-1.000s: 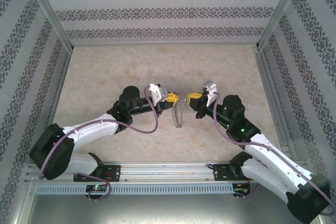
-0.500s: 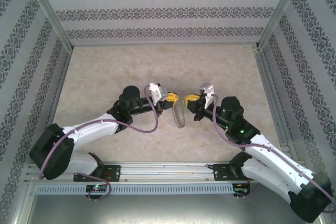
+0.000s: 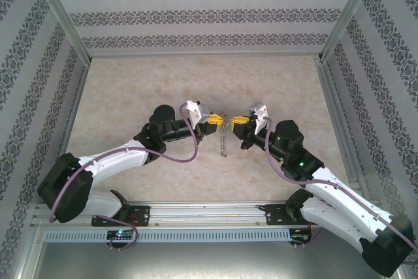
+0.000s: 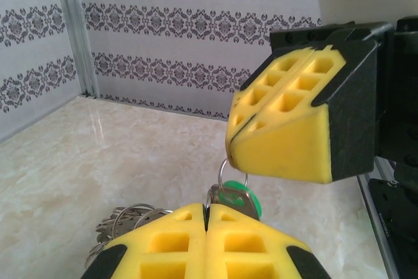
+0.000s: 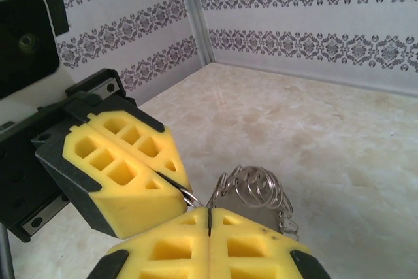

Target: Put the keys on the keyring

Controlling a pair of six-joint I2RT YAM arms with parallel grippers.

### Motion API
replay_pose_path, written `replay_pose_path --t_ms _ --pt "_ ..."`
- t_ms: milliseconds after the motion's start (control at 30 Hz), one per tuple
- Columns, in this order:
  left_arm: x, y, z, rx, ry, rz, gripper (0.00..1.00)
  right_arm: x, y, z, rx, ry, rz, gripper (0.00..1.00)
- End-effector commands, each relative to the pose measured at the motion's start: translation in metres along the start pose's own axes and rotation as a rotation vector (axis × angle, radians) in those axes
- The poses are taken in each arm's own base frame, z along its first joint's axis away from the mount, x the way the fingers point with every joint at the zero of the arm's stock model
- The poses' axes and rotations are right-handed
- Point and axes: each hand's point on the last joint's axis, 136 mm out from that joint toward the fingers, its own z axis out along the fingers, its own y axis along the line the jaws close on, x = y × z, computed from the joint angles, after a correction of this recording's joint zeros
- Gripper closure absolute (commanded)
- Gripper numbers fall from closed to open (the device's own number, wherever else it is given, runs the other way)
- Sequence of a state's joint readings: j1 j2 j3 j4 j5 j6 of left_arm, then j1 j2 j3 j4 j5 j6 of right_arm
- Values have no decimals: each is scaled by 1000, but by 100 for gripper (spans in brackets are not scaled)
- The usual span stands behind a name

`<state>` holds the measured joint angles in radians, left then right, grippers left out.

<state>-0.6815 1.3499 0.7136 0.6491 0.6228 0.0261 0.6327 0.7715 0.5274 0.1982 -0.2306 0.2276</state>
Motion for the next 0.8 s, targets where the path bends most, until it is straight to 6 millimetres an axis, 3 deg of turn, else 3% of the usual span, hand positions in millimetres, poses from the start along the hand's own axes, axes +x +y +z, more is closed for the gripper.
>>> replay_pose_path --t_ms 0,433,767 --pt "-19 -9 5 39 -46 13 100 -20 4 -3 5 -56 -36 100" --pt "-20 -10 8 49 -50 13 100 -24 10 5 -19 -53 -44 100" --pt "-22 -11 9 52 -56 15 100 -16 8 11 -10 -29 -47 100"
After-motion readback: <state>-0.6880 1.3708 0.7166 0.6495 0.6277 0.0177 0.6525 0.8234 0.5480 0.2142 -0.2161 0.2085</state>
